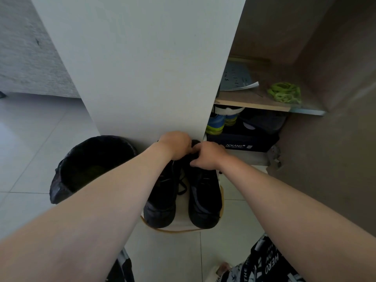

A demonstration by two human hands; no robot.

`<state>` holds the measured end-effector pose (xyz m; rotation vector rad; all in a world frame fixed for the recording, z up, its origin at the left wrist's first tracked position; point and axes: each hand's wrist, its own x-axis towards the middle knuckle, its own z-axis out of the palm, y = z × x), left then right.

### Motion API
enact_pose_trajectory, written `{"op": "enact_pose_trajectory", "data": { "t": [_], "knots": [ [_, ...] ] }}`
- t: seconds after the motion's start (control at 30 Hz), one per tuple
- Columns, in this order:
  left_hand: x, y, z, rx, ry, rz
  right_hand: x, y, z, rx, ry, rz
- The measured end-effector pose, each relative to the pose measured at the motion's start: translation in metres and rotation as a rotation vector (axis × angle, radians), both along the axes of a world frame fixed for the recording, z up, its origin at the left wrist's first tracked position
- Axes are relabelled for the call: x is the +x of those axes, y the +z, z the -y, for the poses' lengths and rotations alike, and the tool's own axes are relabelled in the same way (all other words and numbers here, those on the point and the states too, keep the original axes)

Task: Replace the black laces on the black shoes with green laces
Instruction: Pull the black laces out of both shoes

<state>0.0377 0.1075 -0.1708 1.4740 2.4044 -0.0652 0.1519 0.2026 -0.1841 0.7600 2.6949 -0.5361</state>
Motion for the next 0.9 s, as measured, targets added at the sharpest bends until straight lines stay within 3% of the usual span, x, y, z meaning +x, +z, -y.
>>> {"op": "enact_pose_trajectory", "data": {
  "t": [0.1,0.23,0.33,0.57,0.7,0.8,0.9],
  "knots": [
    [-0.014,0.009,0.008,0.138,0.137,0.005,-0.001,0.0,-0.001,0.012,-0.036,0.022],
    [-0.043,0.024,0.026,0.548,0.463,0.216,-0.002,-0.001,0.0,-0.006,-0.034,0.032],
    [-0.052,0.03,0.037,0.726,0.592,0.163,-0.002,0.0,0.003,0.005,-0.027,-0.014],
    [-0.041,0.012,0.031,0.341,0.293,-0.016,-0.01,-0.004,0.007,0.044,-0.054,-0.172],
    [-0.018,0.007,0.019,0.275,-0.017,0.06,-0.011,-0.005,0.007,0.088,-0.022,-0.185],
    [-0.005,0.0,0.01,0.094,-0.098,0.036,-0.01,-0.007,0.004,0.103,-0.007,-0.205],
    [-0.005,0.0,0.004,0.052,-0.026,-0.02,-0.009,-0.01,0.003,0.043,-0.044,-0.207]
  ]
}}
